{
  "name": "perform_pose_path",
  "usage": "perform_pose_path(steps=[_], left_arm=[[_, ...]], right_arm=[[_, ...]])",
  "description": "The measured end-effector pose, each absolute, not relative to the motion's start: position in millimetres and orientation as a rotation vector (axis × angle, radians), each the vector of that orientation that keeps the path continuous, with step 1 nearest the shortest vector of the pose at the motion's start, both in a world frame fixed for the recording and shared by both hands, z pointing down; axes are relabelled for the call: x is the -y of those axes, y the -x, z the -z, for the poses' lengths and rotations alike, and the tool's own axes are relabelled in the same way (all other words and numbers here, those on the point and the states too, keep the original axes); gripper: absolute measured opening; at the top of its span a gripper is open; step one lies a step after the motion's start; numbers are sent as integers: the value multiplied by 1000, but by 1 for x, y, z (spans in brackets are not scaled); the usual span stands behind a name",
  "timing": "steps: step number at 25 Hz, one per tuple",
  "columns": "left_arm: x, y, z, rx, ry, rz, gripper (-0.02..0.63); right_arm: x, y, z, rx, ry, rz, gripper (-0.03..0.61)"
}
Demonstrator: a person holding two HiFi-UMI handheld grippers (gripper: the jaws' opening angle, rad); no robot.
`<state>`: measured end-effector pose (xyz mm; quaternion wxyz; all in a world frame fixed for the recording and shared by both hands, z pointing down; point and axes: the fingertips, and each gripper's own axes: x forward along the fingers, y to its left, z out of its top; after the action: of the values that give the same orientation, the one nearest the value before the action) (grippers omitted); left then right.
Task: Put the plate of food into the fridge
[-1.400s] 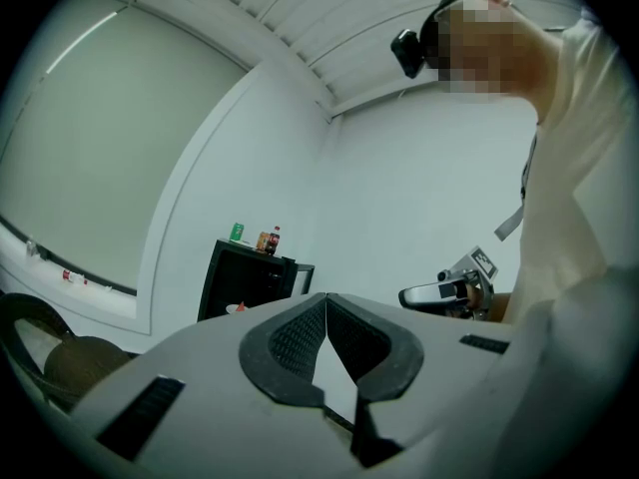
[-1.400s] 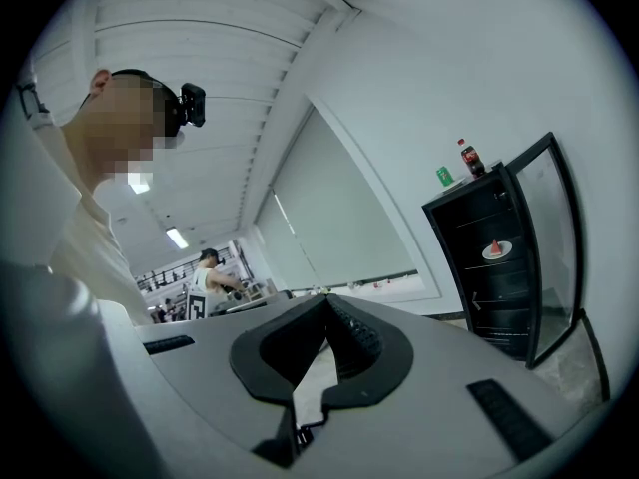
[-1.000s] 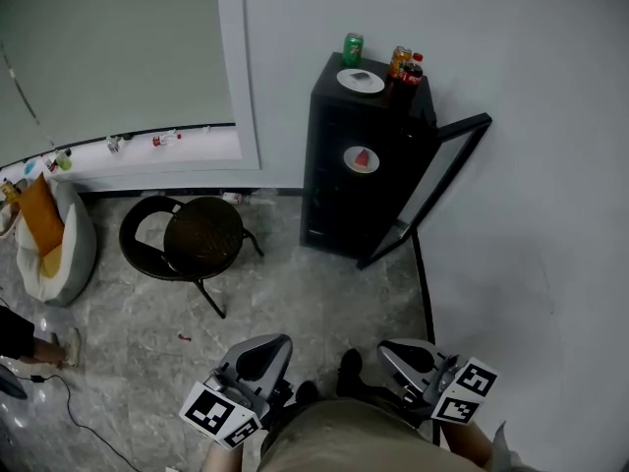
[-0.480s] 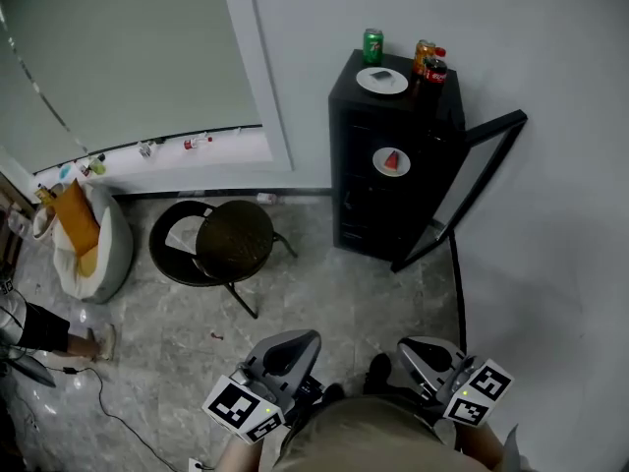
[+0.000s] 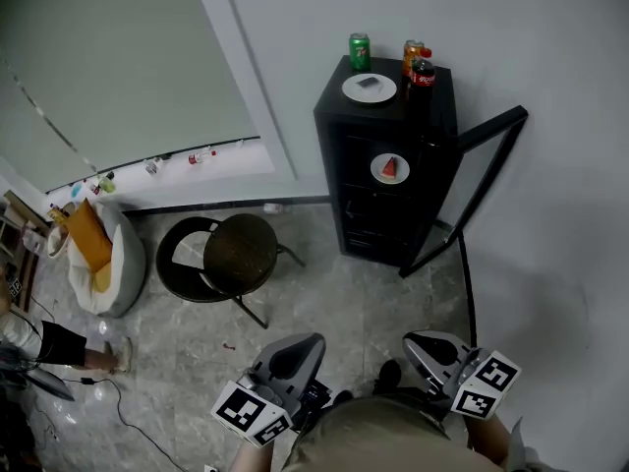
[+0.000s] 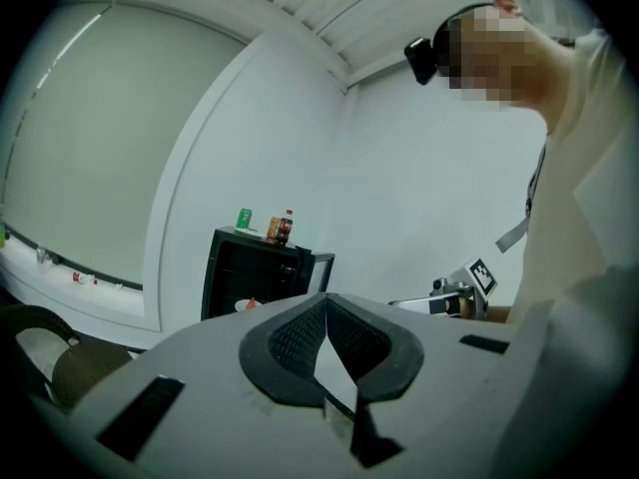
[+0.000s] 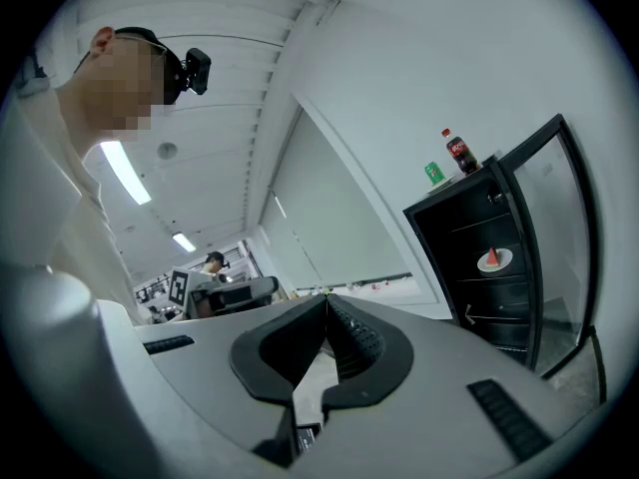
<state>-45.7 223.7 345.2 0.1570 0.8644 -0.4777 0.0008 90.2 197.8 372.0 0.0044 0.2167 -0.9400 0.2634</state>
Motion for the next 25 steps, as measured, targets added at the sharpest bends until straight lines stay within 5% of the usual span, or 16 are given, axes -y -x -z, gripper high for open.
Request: perform_pose_path(steps=[17, 25], left_arm=[[-146, -54, -341, 1360, -2502, -148, 11], [-125, -48, -342, 1435, -2479, -164, 11]], right_arm=[[-123, -181, -372, 3030, -614, -941, 20], [-100, -190, -381, 3018, -612, -949, 20]])
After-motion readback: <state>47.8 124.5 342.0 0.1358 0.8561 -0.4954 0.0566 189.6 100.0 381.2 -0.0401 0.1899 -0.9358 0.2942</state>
